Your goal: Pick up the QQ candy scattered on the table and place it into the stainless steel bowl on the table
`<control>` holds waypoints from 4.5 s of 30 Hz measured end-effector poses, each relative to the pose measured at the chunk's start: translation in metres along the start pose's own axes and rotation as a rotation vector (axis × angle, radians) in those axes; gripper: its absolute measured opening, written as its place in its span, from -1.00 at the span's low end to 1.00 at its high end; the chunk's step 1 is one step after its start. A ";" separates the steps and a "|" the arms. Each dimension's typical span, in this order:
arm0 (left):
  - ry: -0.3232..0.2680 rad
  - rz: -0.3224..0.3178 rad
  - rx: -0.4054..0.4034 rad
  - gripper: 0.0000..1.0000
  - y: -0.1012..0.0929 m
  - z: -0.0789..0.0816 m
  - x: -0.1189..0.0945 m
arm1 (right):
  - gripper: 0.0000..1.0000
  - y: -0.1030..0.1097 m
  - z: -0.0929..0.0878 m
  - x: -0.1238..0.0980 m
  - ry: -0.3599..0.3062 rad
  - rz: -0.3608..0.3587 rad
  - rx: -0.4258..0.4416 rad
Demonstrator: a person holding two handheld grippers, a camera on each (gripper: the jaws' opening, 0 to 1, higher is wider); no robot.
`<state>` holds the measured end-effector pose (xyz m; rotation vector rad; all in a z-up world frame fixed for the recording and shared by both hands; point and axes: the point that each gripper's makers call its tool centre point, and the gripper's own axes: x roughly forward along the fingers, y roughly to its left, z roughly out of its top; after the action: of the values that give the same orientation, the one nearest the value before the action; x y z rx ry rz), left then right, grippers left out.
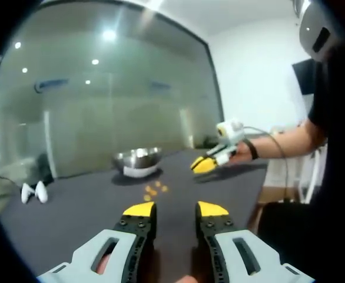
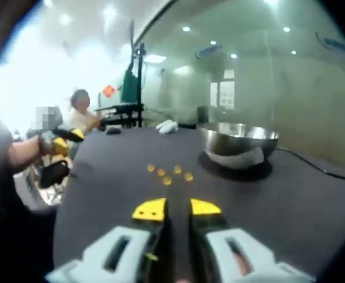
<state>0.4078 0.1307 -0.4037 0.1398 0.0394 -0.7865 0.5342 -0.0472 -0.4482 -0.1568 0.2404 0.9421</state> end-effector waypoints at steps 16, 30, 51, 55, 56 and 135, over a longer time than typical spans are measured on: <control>0.005 -0.008 0.008 -0.44 -0.006 0.002 -0.001 | -0.67 0.013 -0.015 0.039 0.066 0.094 -0.013; 0.015 0.019 0.009 -0.44 -0.002 0.000 -0.012 | -0.67 0.022 -0.009 0.084 0.097 0.164 -0.040; 0.010 0.046 0.018 -0.44 0.002 -0.001 -0.015 | -0.80 0.025 -0.002 0.106 0.071 0.146 -0.042; 0.009 0.044 0.020 -0.44 0.002 0.000 -0.014 | -0.81 0.026 -0.002 0.106 0.068 0.144 -0.057; 0.011 0.043 0.021 -0.44 0.002 -0.001 -0.014 | -0.81 0.026 -0.002 0.106 0.069 0.143 -0.056; -0.017 0.020 0.036 -0.44 -0.016 0.015 -0.007 | -0.69 -0.033 0.042 0.033 0.003 -0.064 -0.027</control>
<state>0.3910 0.1224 -0.3901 0.1675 0.0082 -0.7691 0.5852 -0.0312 -0.4160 -0.1900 0.2241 0.8815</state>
